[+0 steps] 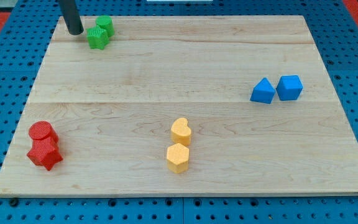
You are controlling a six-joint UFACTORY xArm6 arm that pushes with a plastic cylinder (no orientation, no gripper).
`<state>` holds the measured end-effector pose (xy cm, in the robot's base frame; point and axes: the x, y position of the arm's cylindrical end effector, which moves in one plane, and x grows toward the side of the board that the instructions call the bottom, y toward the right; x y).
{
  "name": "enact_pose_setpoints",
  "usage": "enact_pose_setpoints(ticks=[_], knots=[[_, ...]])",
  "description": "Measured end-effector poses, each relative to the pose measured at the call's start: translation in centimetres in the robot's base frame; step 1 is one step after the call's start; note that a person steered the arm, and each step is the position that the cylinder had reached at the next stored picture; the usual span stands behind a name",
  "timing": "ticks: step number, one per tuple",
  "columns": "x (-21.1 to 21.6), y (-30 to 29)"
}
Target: Push the green star towards blue triangle
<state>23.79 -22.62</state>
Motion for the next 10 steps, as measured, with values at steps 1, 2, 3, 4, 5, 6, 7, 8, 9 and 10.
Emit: enact_pose_setpoints(ticks=[1,2,3,4,5,6,7,8,9,10], knots=[[2.6,6.6],[8.9,14.3],[11.0,14.5],[9.7,8.3],[11.5,8.3],[14.1,8.4],[14.3,7.4],[15.9,12.2],[17.8,21.4],[19.2,19.4]])
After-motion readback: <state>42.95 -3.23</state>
